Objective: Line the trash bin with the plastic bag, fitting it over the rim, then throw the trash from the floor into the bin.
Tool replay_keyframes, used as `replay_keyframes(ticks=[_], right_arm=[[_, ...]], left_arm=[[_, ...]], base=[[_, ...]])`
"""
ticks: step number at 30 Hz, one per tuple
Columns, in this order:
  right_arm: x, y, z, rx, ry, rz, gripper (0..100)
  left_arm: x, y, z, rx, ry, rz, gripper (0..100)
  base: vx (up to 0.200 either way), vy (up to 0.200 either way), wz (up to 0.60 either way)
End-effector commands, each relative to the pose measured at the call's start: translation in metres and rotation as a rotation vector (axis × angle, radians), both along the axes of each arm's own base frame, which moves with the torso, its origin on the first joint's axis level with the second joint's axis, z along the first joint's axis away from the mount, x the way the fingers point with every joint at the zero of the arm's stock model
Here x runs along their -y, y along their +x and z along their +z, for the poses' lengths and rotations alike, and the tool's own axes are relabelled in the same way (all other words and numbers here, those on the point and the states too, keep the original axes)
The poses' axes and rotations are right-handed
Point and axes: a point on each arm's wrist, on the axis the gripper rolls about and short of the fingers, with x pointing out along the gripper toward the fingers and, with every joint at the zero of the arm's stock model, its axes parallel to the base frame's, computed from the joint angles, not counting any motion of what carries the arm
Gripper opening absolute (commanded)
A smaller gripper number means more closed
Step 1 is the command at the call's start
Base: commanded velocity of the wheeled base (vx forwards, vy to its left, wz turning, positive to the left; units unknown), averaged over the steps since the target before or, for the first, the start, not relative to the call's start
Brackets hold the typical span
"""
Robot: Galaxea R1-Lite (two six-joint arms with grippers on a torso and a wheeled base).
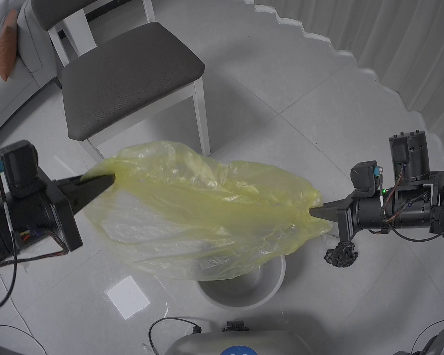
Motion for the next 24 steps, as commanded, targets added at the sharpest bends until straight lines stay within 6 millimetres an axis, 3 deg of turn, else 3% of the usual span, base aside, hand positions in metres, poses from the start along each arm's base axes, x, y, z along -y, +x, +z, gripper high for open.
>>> replay_keyframes(ticks=[1,13,24], right_arm=[[0.004,0.001,-0.012,-0.041,-0.017,-0.019,0],[0.002,0.006,-0.036,-0.121,-0.053,-0.022,0],[-0.007,0.029,-0.071,-0.174,-0.074,-0.025,0]], left_arm=[[0.006,0.009,-0.020,-0.125,-0.019,0.017,0],[0.023,0.018,-0.045,-0.254,0.006,-0.008,0],[0.039,0.036,-0.068,-0.336,0.058,-0.003,0]], base=[[0.000,0.000,0.00],[0.000,0.000,0.00],[0.000,0.000,0.00]])
